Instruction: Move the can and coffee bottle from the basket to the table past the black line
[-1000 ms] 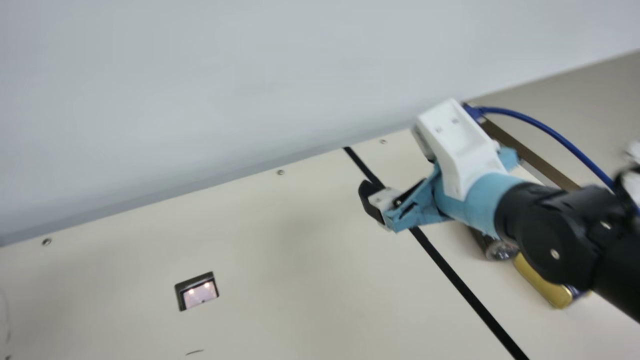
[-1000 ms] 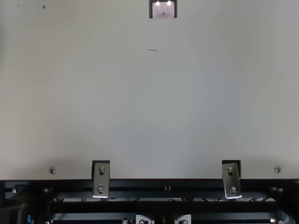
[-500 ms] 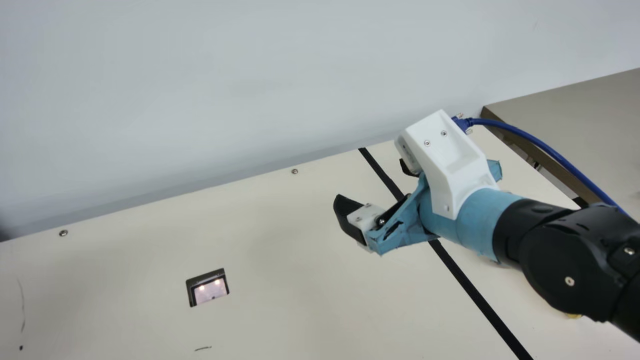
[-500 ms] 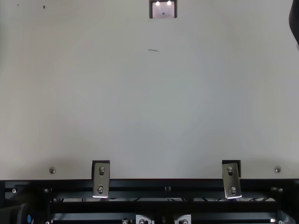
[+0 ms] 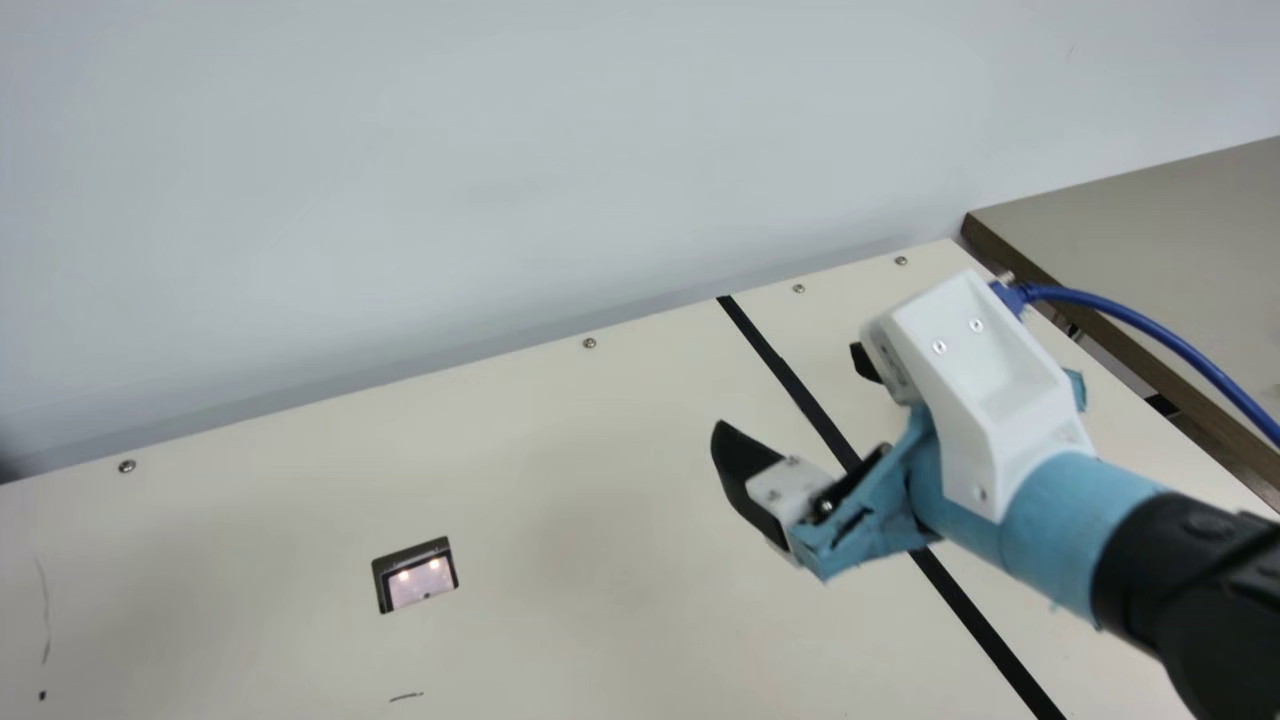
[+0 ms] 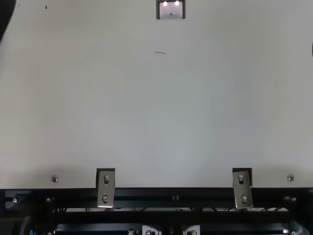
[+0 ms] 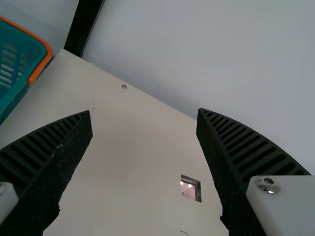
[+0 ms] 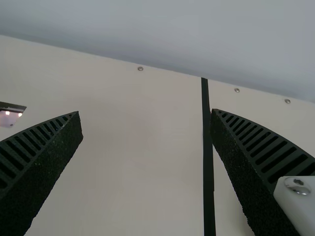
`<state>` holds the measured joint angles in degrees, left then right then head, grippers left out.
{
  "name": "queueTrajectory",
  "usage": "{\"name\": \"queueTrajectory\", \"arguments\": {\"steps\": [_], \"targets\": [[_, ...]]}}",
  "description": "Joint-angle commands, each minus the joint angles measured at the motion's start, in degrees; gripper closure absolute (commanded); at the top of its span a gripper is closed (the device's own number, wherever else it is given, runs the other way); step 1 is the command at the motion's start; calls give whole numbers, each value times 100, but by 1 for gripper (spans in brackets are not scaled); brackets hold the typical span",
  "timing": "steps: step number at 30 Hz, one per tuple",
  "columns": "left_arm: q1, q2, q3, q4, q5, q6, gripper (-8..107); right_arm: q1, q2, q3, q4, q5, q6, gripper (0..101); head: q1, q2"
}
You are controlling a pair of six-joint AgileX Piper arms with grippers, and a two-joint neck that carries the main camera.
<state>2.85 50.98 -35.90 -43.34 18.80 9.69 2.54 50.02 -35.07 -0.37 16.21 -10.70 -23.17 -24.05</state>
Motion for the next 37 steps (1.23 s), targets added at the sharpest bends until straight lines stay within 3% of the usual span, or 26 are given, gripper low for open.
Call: {"name": "queueTrajectory", "arguments": {"steps": [1,9,18,19,23,37], "targets": [[-101,-411,285,325,-42,-50,9,-15,-517,199,-29,101,30,0,-151,5],[-231,-1622,1002,1295,295,-366,9,-109,-1765,781,-269,606,147,0,-151,5],[-287,-3049,1743,2255,1278,-410,9,-56,-3014,1505,-506,1137,376,0,-151,5],[-273,-2635,1566,2069,1041,-479,9,-51,-2702,1336,-488,1096,349,0,-151,5],[-277,-3039,1744,2253,1286,-410,9,-51,-3023,1507,-502,1209,392,0,-151,5],[-277,-3051,1744,2253,1286,-425,9,-51,-3034,1506,-502,1213,392,0,-151,5]]}}
